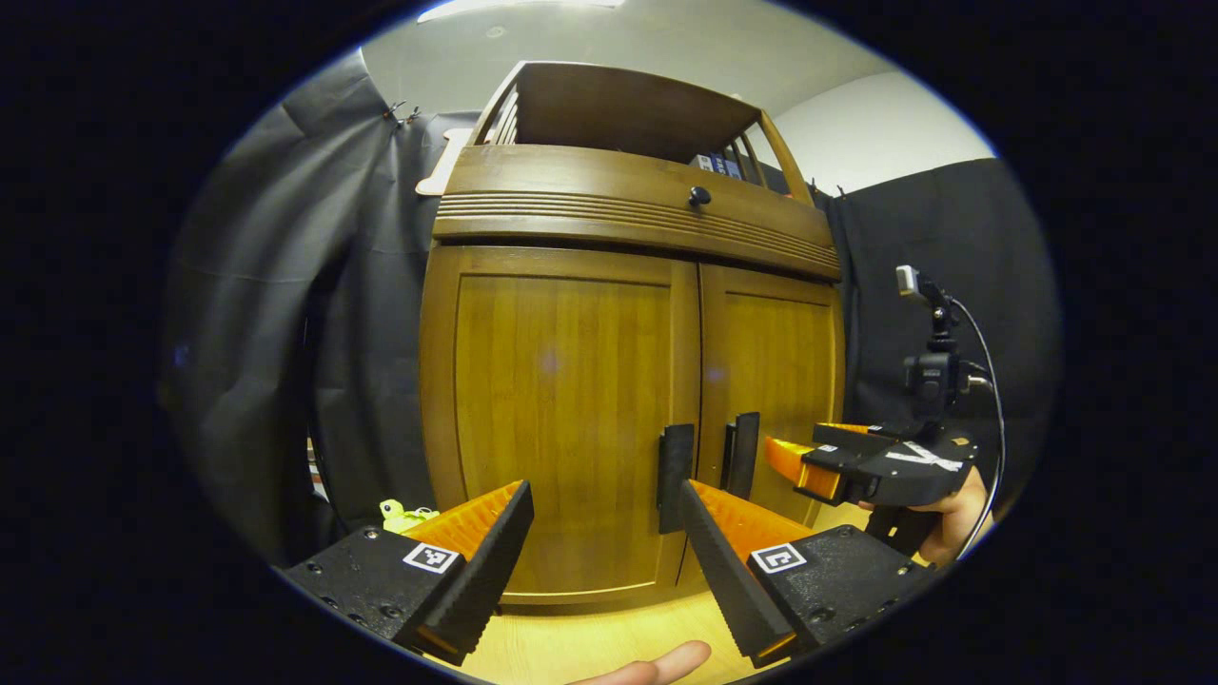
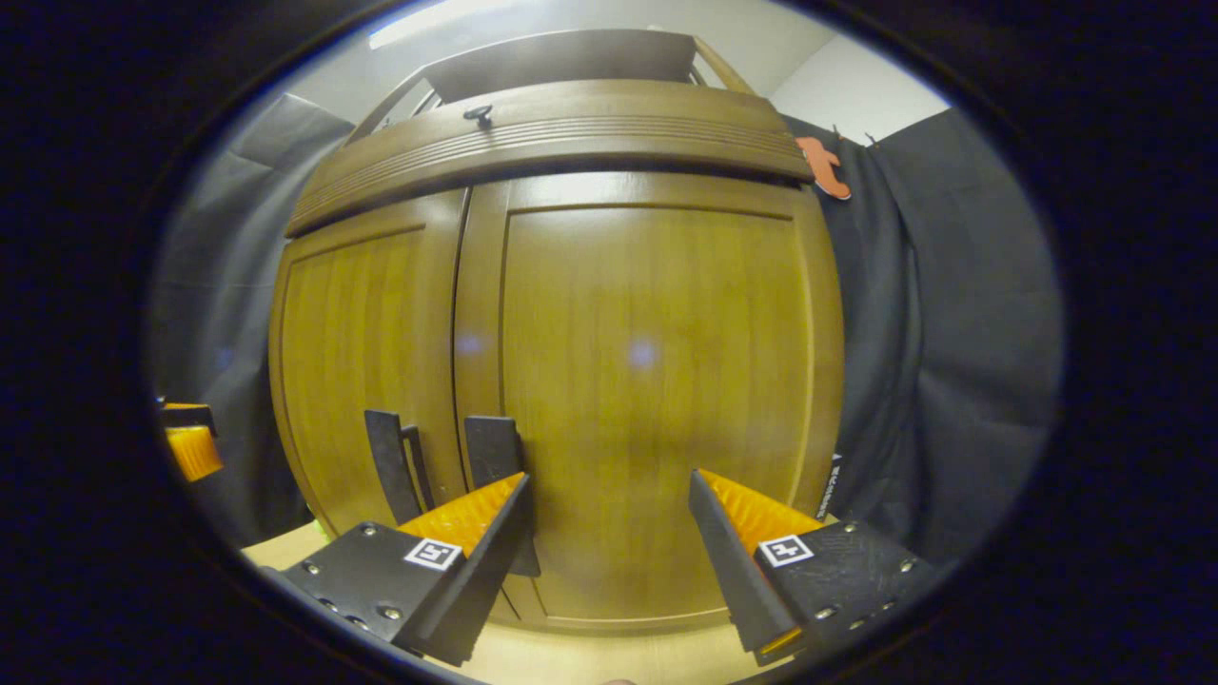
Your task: Open the right door of the double-door shoe cabinet with the right hand, and open the left door with the left hand.
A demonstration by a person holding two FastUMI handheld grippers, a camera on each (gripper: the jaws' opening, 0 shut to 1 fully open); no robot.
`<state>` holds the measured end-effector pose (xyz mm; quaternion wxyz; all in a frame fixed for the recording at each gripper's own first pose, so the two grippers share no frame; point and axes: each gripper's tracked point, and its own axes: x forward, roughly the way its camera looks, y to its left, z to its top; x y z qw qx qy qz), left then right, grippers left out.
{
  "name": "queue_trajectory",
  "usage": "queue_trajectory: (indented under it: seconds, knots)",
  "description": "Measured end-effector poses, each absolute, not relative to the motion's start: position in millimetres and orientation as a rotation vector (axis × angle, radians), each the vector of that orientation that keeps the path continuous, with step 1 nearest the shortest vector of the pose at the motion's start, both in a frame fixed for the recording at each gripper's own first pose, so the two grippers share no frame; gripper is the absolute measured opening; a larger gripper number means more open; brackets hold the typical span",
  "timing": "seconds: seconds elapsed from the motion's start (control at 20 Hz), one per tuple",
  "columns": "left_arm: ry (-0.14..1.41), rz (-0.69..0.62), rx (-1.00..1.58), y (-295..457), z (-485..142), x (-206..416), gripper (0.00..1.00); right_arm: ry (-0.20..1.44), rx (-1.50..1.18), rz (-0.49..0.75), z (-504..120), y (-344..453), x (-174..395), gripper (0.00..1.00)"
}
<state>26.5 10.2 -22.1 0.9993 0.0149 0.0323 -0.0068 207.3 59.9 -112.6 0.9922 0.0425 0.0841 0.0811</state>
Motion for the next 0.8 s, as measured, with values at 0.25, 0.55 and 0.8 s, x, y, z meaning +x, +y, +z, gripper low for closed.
queue_trajectory:
  seconds: [0.25,0.55,0.8]
  knots:
    - [0.048,0.002,0.033,20,-17,30,0.96,0.211,0.046,0.102,-126,56,220,0.93]
    - [0.038,-0.007,0.04,22,-15,31,0.92,0.157,0.128,0.159,-110,60,212,0.93]
    - [0.055,-0.012,0.025,20,-19,32,0.92,0.147,0.12,0.235,-94,79,225,0.92]
